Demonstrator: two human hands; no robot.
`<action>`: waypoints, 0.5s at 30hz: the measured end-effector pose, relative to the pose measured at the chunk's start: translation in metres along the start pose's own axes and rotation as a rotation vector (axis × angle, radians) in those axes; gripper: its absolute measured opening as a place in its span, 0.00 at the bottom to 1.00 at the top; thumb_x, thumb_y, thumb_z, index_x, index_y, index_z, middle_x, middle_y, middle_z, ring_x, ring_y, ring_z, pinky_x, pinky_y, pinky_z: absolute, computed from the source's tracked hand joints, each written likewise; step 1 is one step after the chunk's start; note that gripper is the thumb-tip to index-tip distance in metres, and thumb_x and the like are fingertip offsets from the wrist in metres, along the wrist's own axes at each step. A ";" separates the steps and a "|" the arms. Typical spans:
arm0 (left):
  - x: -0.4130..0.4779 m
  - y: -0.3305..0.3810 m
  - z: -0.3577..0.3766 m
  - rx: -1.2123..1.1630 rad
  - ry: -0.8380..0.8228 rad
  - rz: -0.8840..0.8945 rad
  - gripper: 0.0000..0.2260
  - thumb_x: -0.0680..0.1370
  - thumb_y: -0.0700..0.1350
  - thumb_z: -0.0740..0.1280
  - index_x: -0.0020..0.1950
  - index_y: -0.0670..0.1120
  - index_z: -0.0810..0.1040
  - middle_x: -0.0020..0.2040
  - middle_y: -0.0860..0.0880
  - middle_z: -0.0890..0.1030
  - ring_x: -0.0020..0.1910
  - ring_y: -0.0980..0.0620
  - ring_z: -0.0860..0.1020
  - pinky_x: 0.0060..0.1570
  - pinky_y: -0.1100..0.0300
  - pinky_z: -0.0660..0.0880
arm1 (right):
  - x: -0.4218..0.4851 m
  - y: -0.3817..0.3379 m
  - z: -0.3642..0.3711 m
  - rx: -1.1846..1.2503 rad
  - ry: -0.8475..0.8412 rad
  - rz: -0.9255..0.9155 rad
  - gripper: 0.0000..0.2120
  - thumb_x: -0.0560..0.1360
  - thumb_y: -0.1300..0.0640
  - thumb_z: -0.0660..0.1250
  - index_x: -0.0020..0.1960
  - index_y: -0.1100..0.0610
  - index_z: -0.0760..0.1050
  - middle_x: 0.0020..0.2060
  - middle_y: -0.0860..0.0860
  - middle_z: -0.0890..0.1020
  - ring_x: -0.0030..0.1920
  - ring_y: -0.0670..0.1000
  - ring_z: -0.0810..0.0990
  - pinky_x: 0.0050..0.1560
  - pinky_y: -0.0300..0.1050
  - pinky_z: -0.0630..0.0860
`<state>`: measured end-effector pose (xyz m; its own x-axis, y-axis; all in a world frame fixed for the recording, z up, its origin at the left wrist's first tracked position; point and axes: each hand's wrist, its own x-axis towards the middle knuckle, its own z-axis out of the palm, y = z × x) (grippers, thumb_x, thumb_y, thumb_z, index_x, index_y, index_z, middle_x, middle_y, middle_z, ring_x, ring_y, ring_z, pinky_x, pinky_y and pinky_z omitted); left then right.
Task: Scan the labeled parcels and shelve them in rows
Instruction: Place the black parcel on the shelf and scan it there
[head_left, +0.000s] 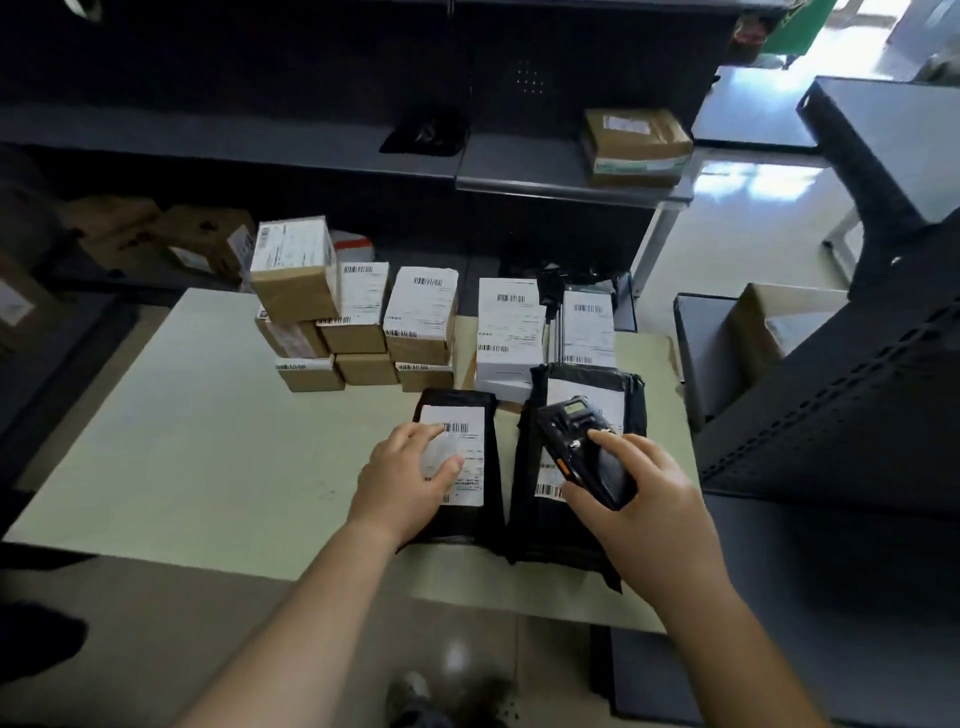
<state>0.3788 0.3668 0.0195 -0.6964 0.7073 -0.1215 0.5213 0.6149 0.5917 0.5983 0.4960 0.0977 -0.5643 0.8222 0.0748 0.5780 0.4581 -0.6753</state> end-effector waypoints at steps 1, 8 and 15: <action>0.006 -0.004 0.007 0.026 -0.025 -0.034 0.22 0.78 0.60 0.63 0.70 0.54 0.71 0.70 0.53 0.70 0.68 0.49 0.69 0.65 0.50 0.69 | 0.001 0.000 0.000 -0.013 0.000 0.011 0.25 0.68 0.43 0.75 0.64 0.42 0.77 0.55 0.37 0.73 0.56 0.42 0.74 0.48 0.39 0.70; 0.037 -0.014 0.055 0.211 -0.192 -0.205 0.29 0.75 0.69 0.61 0.71 0.56 0.69 0.72 0.50 0.64 0.65 0.42 0.67 0.61 0.48 0.69 | 0.004 0.006 -0.007 -0.036 0.007 0.067 0.25 0.67 0.43 0.74 0.63 0.41 0.77 0.57 0.38 0.77 0.56 0.43 0.76 0.51 0.43 0.76; 0.035 -0.001 0.088 0.284 -0.095 -0.211 0.31 0.70 0.64 0.70 0.67 0.52 0.66 0.67 0.46 0.59 0.58 0.38 0.67 0.51 0.46 0.73 | 0.007 0.012 -0.011 -0.003 0.038 0.102 0.24 0.66 0.43 0.74 0.62 0.39 0.77 0.57 0.37 0.77 0.55 0.41 0.77 0.54 0.46 0.78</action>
<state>0.3972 0.4214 -0.0553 -0.7613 0.5757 -0.2983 0.4965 0.8135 0.3029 0.6078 0.5105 0.0977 -0.4794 0.8769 0.0339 0.6328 0.3723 -0.6790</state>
